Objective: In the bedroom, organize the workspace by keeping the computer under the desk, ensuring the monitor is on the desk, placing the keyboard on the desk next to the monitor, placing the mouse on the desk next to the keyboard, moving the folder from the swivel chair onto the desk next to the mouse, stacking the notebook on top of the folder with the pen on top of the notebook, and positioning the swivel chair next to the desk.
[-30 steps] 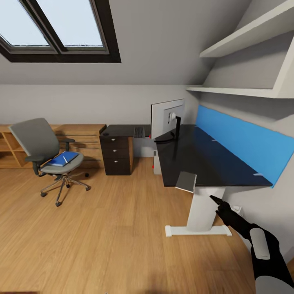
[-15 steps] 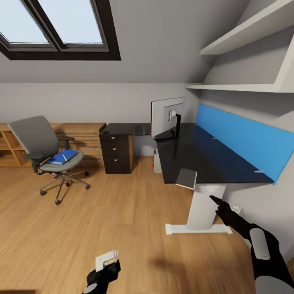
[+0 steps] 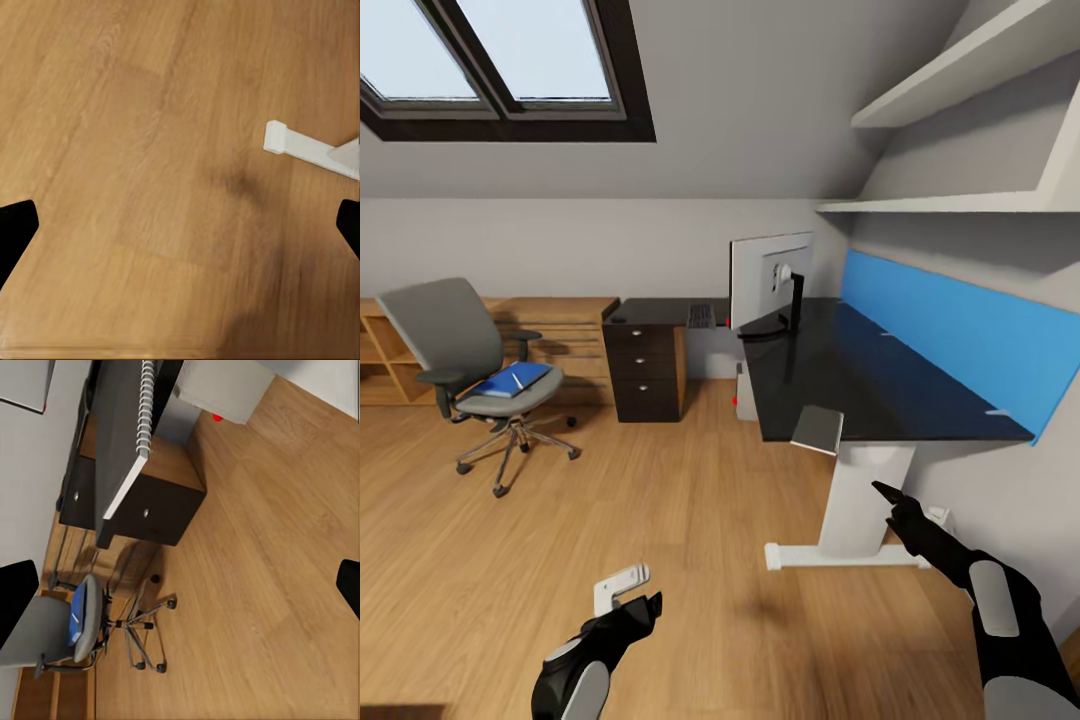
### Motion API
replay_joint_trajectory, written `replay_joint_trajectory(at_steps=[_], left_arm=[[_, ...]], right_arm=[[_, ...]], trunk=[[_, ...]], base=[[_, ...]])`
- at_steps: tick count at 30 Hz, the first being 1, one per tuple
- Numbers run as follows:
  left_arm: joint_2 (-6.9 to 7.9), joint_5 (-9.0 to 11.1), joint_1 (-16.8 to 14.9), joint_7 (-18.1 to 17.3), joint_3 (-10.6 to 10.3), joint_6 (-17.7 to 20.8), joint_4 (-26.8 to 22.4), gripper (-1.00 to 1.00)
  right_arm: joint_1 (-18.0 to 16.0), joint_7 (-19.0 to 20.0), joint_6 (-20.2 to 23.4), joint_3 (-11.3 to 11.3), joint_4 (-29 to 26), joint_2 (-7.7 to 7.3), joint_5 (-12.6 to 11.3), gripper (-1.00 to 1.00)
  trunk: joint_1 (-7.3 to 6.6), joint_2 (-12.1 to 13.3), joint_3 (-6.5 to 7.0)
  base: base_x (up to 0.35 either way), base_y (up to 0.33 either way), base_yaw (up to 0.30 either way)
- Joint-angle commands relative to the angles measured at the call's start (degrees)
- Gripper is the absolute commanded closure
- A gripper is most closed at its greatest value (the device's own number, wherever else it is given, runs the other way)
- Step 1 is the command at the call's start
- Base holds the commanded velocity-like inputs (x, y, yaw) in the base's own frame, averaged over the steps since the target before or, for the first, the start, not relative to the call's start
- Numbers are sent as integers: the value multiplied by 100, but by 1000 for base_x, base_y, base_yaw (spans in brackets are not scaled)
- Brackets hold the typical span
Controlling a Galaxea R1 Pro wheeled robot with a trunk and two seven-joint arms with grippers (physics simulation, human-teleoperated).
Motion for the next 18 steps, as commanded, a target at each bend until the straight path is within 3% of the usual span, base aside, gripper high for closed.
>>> replay_joint_trajectory(at_steps=[1,18], left_arm=[[3,66,-4,58,-4,14,7,-100],[55,76,-4,85,5,30,217,-100]], right_arm=[[-7,23,34,-16,-2,3,5,-100],[-7,15,3,7,0,58,-25,-100]], trunk=[[22,-45,-24],[395,-726,-329]], base=[[0,0,0],[0,0,0]])
